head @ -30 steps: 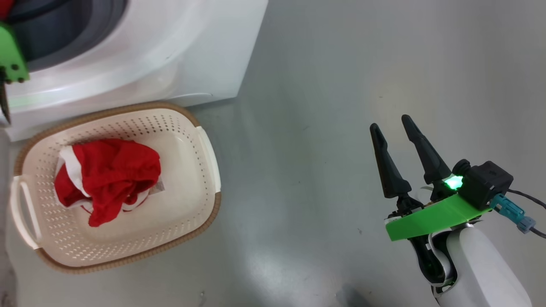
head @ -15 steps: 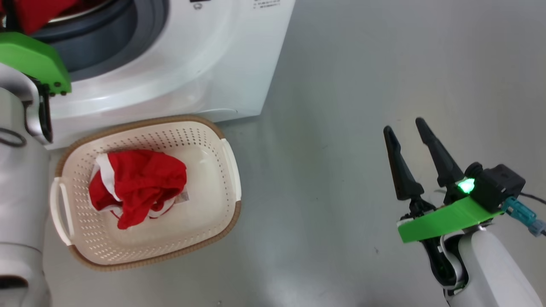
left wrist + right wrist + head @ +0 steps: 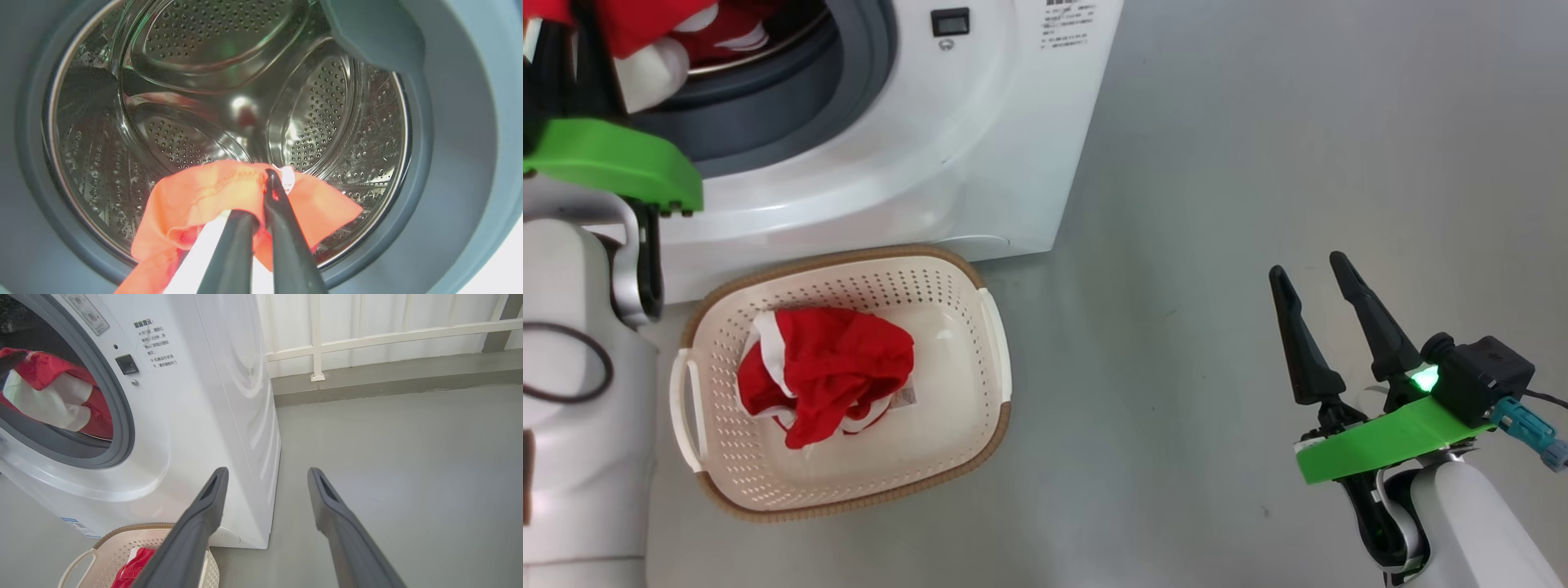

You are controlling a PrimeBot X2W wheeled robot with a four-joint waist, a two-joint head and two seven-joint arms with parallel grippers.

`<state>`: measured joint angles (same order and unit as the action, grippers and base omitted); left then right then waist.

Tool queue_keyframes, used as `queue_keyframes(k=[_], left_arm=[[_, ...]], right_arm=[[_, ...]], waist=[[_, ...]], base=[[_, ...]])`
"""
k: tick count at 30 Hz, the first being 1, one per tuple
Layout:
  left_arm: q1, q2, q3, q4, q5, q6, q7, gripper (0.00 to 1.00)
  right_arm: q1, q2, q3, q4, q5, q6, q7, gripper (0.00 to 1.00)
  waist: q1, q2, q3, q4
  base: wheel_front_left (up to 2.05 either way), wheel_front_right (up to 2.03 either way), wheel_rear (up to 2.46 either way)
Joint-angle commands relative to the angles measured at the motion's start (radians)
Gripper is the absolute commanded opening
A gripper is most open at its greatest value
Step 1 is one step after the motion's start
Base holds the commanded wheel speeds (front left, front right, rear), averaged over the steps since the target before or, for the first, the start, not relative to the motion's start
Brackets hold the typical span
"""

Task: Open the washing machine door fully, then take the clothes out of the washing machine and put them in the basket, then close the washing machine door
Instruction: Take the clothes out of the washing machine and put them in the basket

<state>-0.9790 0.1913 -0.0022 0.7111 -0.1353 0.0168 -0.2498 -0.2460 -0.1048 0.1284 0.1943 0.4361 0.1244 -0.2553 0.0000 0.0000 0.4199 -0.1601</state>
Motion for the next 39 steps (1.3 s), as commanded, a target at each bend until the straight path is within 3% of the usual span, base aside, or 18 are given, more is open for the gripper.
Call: queue_keyframes(k=[1,15,23,31,39], left_arm=[[0.027,0.033,0.027,-0.062,-0.005,-0.008,-0.012,0.00],[0.161,0.010,0.072,-0.386,0.010,-0.022,-0.012,0.00],[0.228,-0.014,0.075,-0.497,0.013,-0.018,-0.012,0.00],[0.353,-0.046,0.069,-0.539,0.006,-0.023,-0.012,0.00],[0.488,-0.088,0.040,-0.459,-0.006,-0.031,-0.012,0.00]], right_arm=[[0.022,-0.011,0.011,-0.024,-0.008,0.006,-0.006,1.00],[0.050,-0.020,0.008,-0.027,-0.009,0.006,-0.006,1.00],[0.054,-0.023,0.005,-0.029,-0.009,0.006,-0.006,1.00],[0.051,-0.021,0.005,-0.032,-0.010,0.006,-0.006,1.00],[0.039,-0.014,0.005,-0.039,-0.009,0.006,-0.006,1.00]], waist=[[0.0000,0.0000,-0.007,0.007],[0.0000,0.0000,-0.038,0.027],[0.0000,0.0000,-0.037,0.037],[0.0000,0.0000,-0.032,0.037],[0.0000,0.0000,0.008,0.037]], base=[[0.00,0.00,0.00],[0.00,0.00,0.00],[0.00,0.00,0.00],[0.00,0.00,0.00],[0.00,0.00,0.00]])
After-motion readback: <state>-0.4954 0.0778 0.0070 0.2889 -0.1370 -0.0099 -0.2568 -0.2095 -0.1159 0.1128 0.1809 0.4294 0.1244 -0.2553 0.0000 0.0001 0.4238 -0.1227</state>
